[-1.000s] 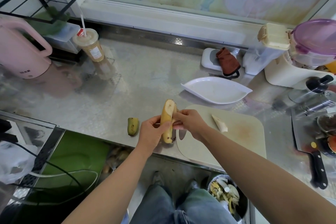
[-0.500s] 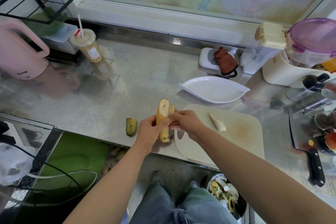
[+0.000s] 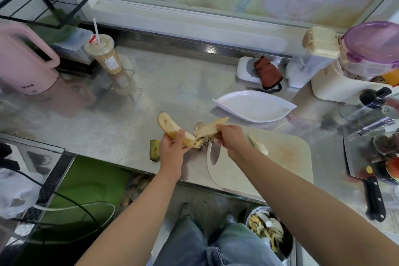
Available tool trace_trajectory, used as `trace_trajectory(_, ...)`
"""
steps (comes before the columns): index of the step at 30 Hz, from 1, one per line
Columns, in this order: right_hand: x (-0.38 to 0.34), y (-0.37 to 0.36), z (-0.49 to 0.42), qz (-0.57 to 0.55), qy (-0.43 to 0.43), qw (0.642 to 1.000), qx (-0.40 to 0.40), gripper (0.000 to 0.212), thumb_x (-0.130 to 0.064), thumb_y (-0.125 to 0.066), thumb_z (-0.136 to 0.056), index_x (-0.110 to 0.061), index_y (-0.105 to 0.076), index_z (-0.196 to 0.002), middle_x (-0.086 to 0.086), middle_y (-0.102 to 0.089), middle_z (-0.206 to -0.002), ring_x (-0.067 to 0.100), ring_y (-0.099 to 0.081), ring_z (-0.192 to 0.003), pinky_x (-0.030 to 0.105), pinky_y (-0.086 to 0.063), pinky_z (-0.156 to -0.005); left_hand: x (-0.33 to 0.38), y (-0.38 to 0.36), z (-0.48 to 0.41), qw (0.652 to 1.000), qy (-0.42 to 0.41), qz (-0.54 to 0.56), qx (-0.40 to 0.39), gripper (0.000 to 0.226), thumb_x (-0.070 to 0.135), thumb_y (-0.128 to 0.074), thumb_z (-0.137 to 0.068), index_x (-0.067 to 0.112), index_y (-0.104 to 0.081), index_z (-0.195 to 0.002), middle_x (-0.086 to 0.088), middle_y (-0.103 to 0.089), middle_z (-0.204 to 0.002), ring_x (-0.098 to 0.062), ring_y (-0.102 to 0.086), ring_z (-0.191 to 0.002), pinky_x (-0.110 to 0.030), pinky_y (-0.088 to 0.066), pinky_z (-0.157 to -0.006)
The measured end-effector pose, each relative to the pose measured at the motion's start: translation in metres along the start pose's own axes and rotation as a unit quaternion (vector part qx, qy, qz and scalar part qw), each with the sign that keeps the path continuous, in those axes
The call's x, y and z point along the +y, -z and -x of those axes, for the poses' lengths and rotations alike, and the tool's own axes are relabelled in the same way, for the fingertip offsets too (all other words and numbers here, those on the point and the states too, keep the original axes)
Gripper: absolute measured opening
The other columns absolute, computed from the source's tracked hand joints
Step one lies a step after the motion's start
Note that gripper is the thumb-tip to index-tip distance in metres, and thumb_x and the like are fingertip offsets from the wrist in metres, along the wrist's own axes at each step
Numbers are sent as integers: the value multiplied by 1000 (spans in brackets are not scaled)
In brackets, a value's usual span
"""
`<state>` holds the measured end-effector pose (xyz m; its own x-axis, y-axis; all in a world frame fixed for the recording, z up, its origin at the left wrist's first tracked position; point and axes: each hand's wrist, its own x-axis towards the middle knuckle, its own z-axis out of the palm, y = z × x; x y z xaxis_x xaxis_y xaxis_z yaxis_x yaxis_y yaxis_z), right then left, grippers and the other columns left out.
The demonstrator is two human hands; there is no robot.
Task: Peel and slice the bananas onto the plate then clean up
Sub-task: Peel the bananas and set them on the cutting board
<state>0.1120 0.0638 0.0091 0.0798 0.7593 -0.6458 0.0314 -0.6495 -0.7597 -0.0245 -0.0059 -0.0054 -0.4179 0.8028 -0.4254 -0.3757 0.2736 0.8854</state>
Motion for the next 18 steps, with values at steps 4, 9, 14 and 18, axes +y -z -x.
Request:
trace_trajectory(4, -5, 4, -4, -23, -45, 999, 9, 12, 0, -52, -89, -5, -54, -78, 8, -50, -62, 14, -44, -48, 21, -34, -37, 5, -3, 0, 999, -5, 32, 25, 26, 19, -57, -96, 6, -56, -118, -6, -66, -109, -22, -63, -107, -28, -58, -78)
trace_trajectory(9, -4, 2, -7, -48, -91, 994, 28, 6, -2, -50, -88, -2, -52, -94, 11, -51, -63, 15, -46, -48, 18, -38, -37, 3, -5, 4, 996, 7, 81, 36, 40, 19, -61, -93, 8, -45, -129, -6, -69, -111, -22, -64, -109, -37, -57, -86)
trace_trajectory(14, -8, 6, -4, 149, 69, 984, 68, 46, -32, -51, -87, -8, -48, -126, 9, -58, -116, 22, -55, -100, 43, -50, -92, 8, 2, 2, 999, -12, 6, -50, 25, 21, -56, -96, 19, -52, -120, -7, -65, -113, -24, -63, -108, -34, -56, -86)
trace_trajectory(18, -28, -2, 8, 143, 208, 965, -70, 50, -42, -59, -90, -20, -49, -133, -5, -58, -124, 12, -57, -107, 27, -45, -88, 12, 0, 3, 990, 24, 13, -137, 19, 23, -48, -100, 29, -58, -115, -3, -68, -111, -19, -66, -103, -34, -55, -84)
